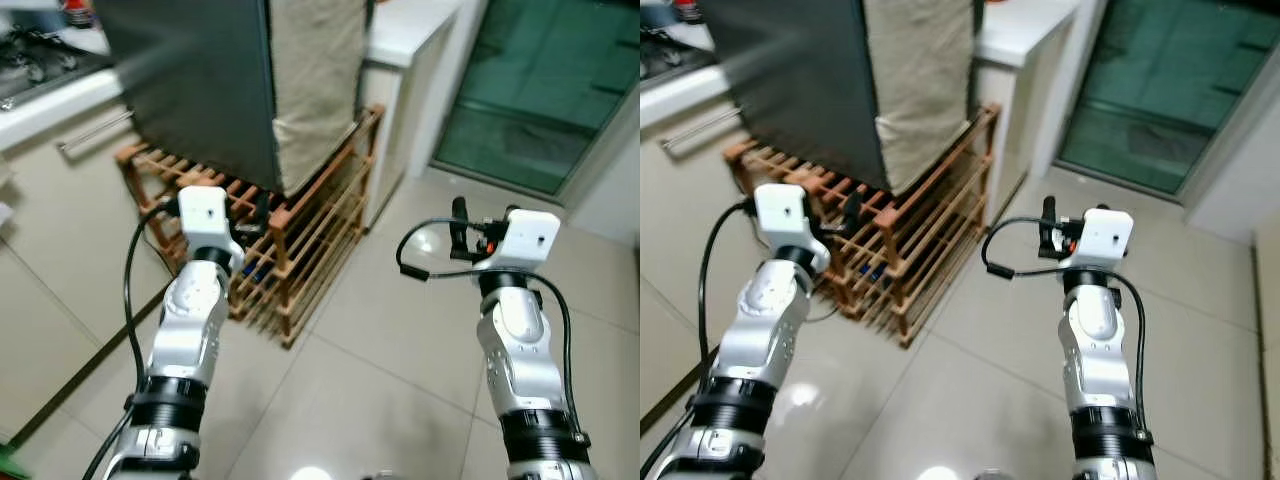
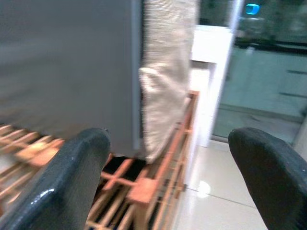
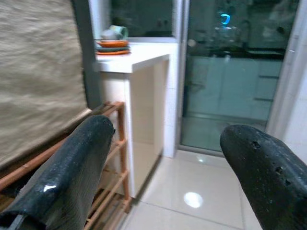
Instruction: Restocking fridge
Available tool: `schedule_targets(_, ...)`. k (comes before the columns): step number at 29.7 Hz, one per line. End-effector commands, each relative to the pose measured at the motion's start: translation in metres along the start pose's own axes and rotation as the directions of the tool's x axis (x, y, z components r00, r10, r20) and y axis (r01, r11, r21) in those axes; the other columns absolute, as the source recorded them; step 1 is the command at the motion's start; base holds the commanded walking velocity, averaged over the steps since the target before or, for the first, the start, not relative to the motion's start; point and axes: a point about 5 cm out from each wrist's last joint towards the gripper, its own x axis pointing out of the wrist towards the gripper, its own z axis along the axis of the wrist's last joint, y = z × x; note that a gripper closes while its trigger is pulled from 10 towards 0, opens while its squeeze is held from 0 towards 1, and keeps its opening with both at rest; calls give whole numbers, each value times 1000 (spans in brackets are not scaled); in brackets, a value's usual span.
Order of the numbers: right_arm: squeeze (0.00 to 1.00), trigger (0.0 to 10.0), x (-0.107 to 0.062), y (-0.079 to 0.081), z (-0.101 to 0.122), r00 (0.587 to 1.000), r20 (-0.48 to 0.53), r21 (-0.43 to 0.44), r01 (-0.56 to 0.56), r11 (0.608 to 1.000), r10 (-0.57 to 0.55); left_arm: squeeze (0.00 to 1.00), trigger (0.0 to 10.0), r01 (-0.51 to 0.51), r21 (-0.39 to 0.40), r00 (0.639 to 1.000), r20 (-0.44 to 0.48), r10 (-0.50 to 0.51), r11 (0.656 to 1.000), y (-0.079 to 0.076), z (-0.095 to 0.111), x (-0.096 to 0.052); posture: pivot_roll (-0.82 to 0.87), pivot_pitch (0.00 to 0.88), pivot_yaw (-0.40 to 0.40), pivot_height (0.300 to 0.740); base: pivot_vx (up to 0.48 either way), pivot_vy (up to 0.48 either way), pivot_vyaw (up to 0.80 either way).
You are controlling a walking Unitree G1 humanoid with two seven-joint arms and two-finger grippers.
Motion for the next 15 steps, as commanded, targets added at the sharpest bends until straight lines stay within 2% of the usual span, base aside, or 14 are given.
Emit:
schedule_targets(1, 0, 10000, 0, -1, -4, 999, -30, 28, 10, 1000, -9, 0, 10000, 45, -13, 998, 40, -44, 999, -5, 8, 1, -62, 0, 15, 740, 480, 0, -756)
schedule_targets(5, 0, 10000, -1, 5, -5, 999, -34, 6, -19, 1000, 19, 0, 10000, 46, -20, 998, 43, -45, 999, -6, 10, 1, -67, 0, 19, 740, 476, 0, -698)
schedule_targets(9, 0, 10000, -1, 12, -3, 999, -19, -3, -51, 999, 51, 0, 10000, 59, -20, 997, 50, -58, 998, -8, 12, 2, -67, 0, 19, 740, 461, 0, 0)
schedule_targets(15, 0, 10000, 1, 13, -3, 998, -25, -10, -59, 998, 59, 0, 10000, 58, -30, 997, 58, -56, 998, -9, 14, 3, -68, 0, 16, 740, 434, 51, 0)
